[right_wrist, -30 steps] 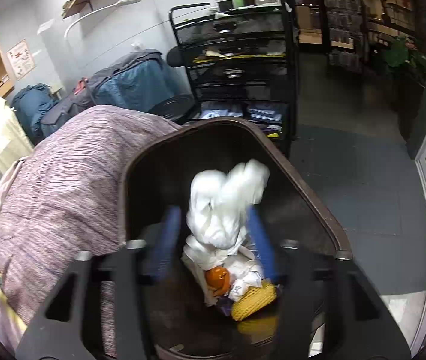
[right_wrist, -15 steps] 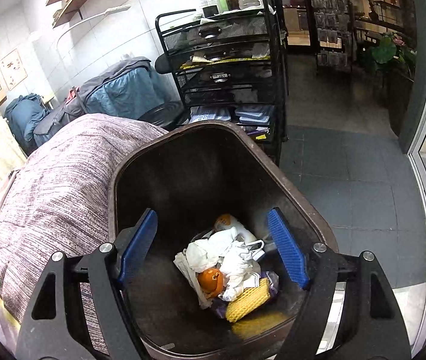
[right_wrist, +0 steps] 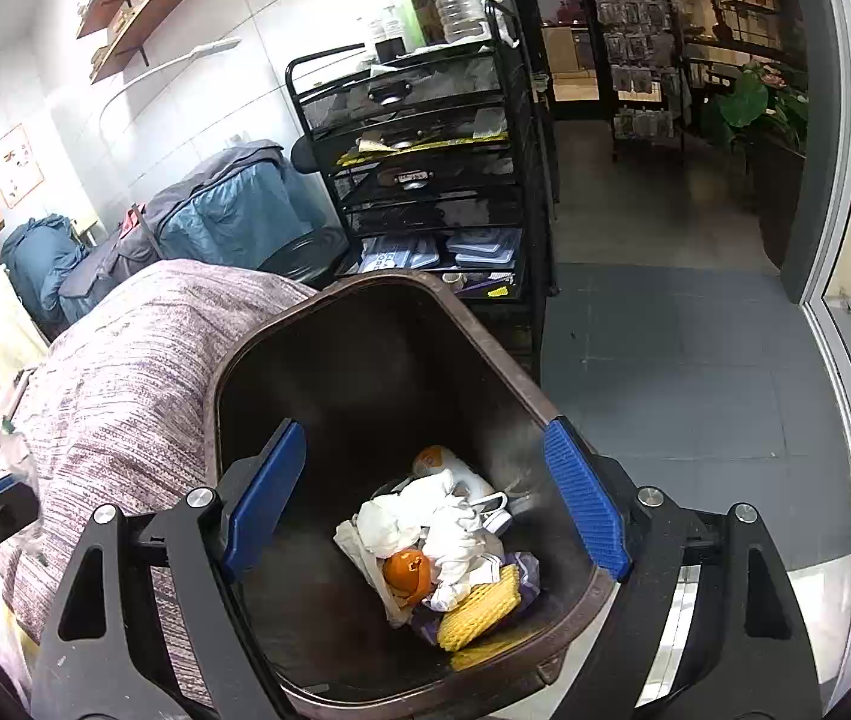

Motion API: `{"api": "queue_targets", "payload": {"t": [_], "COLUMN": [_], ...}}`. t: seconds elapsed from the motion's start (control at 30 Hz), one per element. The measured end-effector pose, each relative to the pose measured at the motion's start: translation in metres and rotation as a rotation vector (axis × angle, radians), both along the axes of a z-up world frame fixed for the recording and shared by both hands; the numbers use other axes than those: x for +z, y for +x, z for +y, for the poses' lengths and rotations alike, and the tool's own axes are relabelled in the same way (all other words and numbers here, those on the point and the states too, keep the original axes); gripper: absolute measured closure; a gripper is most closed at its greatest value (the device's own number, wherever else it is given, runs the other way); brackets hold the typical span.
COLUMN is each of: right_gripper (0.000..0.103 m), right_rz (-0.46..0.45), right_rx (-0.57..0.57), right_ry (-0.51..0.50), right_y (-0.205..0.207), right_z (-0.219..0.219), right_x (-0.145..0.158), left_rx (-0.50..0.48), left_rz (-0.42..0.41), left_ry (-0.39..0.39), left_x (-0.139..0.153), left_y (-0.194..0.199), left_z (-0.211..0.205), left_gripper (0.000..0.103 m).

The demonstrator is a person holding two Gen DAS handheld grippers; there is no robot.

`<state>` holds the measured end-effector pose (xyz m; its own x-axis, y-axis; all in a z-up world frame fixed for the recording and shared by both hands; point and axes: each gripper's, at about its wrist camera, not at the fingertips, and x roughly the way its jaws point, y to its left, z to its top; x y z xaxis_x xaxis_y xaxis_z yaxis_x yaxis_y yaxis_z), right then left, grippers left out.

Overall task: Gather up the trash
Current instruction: 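Lower the snack wrapper into the bin and open the left tool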

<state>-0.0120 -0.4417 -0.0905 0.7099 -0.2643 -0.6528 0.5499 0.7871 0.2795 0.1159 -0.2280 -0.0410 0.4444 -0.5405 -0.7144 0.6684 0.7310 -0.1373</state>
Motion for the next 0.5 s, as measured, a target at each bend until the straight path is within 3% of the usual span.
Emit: {"api": "queue_targets", "payload": {"t": [0.5], "right_gripper": [0.02], "right_rz": [-0.001], "right_rx": [-0.075], "right_ry": [0.008], "right_y": [-0.023], "right_z": [-0.023], "right_x": [-0.003], "left_rx": [-0.087], "left_rz": [0.024], "left_ry": [0.057], "left_x": [-0.011], "left_y": [0.006], "left_z": [-0.051], "left_gripper": [0.062]}}
